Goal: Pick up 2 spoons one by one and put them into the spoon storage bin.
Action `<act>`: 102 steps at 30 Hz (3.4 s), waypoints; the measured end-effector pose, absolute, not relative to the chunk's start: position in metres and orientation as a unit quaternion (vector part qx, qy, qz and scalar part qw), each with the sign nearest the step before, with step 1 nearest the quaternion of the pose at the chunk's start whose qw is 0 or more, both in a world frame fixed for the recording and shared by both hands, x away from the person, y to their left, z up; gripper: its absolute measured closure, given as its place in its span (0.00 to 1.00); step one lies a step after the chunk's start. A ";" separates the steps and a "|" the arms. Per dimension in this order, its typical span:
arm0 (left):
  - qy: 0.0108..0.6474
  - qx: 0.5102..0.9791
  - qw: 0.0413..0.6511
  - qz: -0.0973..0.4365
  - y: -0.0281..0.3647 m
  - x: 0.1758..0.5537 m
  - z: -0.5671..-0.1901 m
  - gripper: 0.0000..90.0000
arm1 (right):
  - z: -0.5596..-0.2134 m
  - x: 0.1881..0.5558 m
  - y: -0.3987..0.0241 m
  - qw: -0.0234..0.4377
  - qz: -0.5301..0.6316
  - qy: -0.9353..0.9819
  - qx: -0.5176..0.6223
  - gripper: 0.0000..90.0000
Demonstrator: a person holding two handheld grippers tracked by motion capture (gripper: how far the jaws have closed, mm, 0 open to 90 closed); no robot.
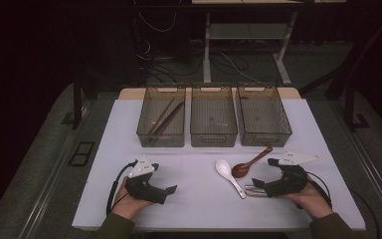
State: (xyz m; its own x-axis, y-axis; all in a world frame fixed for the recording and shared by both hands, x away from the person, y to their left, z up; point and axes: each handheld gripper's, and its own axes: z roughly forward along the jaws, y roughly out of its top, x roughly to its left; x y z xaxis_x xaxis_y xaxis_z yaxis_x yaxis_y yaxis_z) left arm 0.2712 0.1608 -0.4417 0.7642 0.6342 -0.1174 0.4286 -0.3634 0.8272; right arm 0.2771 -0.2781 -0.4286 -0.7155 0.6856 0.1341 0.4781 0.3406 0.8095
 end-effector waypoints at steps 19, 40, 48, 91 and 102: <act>0.324 0.816 0.466 0.110 0.159 0.274 -0.440 0.00 | -0.416 0.328 -0.268 0.122 0.431 0.809 0.380 0.70; 0.326 0.820 0.459 0.104 0.159 0.275 -0.444 0.00 | -0.442 0.363 -0.261 0.102 0.354 0.849 0.379 1.00; 0.327 0.819 0.460 0.103 0.161 0.275 -0.444 0.00 | -0.446 0.363 -0.261 0.094 0.342 0.854 0.381 1.00; 0.317 0.826 0.456 0.096 0.158 0.274 -0.445 0.00 | -0.432 0.334 -0.270 0.055 0.394 0.847 0.351 0.57; 0.315 0.828 0.454 0.095 0.158 0.274 -0.445 0.00 | -0.440 0.337 -0.254 0.035 0.392 0.859 0.326 0.51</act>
